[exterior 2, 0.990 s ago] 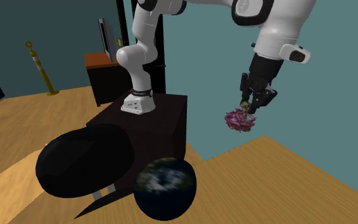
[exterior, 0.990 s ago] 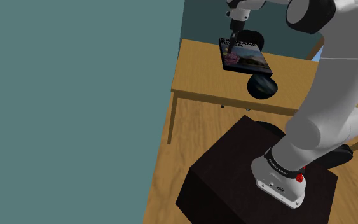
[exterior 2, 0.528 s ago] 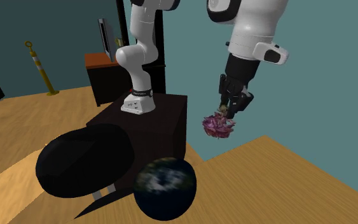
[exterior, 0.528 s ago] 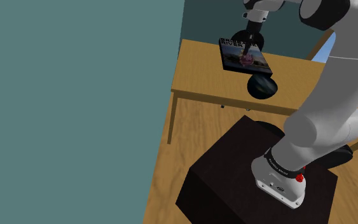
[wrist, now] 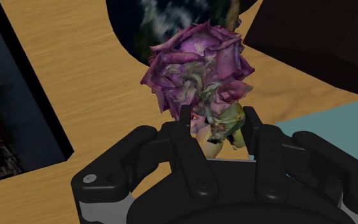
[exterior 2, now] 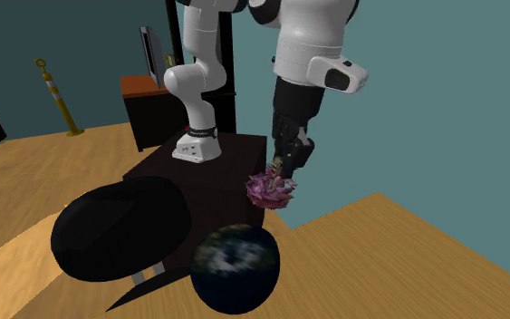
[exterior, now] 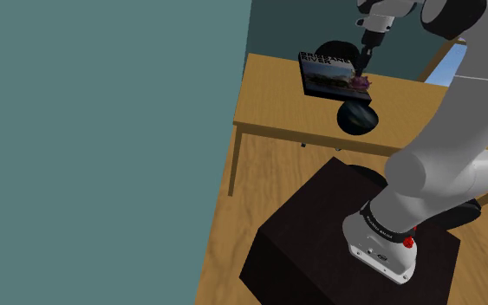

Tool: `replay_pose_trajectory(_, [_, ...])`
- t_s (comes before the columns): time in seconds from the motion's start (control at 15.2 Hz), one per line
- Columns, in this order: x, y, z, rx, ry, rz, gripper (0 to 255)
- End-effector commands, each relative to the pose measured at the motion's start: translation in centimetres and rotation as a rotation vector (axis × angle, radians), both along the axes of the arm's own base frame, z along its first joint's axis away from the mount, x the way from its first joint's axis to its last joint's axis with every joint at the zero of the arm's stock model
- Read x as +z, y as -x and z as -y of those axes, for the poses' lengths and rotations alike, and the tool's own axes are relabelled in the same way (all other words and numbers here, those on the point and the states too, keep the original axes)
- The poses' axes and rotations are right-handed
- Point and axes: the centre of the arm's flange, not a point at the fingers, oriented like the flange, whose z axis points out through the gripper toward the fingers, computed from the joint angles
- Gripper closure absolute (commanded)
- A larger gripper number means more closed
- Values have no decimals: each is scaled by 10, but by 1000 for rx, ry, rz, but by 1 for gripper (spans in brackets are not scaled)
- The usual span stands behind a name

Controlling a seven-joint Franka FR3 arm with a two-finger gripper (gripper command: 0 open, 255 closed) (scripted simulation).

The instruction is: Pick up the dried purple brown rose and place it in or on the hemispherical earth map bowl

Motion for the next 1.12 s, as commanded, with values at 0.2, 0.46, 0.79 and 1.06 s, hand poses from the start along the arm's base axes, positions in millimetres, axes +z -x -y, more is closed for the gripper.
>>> replay_pose_trajectory(0.2, [5,51,43,1,0,0,255])
replay_pose_trajectory(0.46, [-9,61,51,1,0,0,255])
replay_pose_trajectory(0.79, [-36,61,51,1,0,0,255])
replay_pose_trajectory(1.06, [-57,61,51,1,0,0,255])
